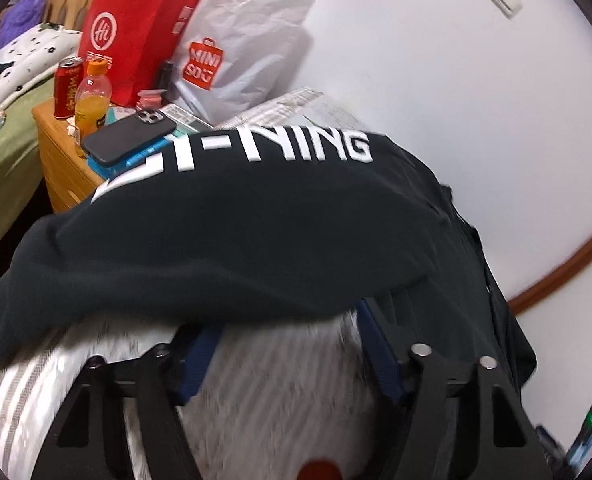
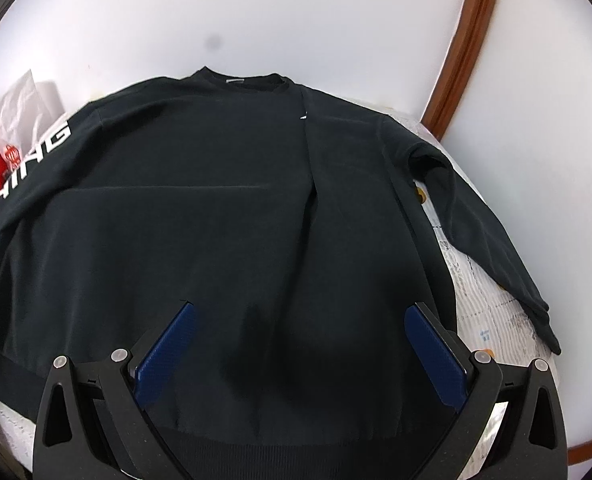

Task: Fold small clothes
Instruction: 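Grasp the printed sleeve cuff with the left gripper and lift it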

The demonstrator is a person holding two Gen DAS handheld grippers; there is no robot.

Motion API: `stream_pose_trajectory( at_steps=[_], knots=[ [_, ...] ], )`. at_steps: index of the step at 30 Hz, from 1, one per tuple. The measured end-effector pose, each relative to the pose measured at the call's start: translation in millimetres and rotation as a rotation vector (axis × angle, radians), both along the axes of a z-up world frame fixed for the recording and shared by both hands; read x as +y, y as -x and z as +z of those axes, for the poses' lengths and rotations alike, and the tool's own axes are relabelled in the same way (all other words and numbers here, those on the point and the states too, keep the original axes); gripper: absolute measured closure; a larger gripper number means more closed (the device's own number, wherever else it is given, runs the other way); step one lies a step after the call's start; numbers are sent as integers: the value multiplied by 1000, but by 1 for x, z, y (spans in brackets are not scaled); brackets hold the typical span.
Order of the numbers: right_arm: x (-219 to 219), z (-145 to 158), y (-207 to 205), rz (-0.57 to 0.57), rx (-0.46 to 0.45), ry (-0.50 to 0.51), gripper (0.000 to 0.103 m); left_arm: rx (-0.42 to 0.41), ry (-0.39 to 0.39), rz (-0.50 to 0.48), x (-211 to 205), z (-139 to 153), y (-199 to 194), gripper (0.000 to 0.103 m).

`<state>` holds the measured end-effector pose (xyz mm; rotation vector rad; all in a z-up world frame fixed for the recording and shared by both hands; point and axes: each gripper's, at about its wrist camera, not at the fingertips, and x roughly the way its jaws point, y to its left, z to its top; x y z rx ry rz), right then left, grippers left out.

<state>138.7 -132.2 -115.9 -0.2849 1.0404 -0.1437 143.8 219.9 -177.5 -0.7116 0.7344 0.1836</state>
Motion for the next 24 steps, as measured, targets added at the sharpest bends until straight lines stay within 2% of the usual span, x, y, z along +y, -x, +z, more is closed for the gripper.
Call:
stream_pose_trajectory(
  at_steps=[1, 2, 3, 4, 5, 8, 12, 16, 19, 24],
  knots=[
    [-2, -2, -2, 1, 3, 7, 1, -2, 13, 13, 4, 0, -6, 40],
    [-4, -4, -5, 1, 7, 13, 1, 6, 17, 25, 7, -1, -9, 46],
    [-7, -7, -8, -2, 14, 23, 1, 17, 12, 40, 10, -2, -13, 58],
    [-10, -9, -10, -6, 17, 29, 1, 40, -8, 62, 13, -2, -19, 65],
    [-14, -11, -11, -13, 19, 32, 1, 59, -25, 74, 15, -2, -24, 79],
    [-29, -11, -16, -24, 16, 31, 1, 74, -67, 87, 21, 4, -35, 92],
    [-48, -5, -31, 0, -10, 64, 1, 32, -153, 70, 14, 38, -46, 95],
    [-70, 10, -43, 19, -59, 91, 1, -57, -281, -3, -18, 91, -69, 96],
    [-93, 22, -48, 8, -93, 82, 1, -123, -324, -92, -59, 127, -102, 96],
    [-128, 31, -52, -11, -116, 71, 1, -196, -389, -249, -145, 160, -159, 96]
  ],
)
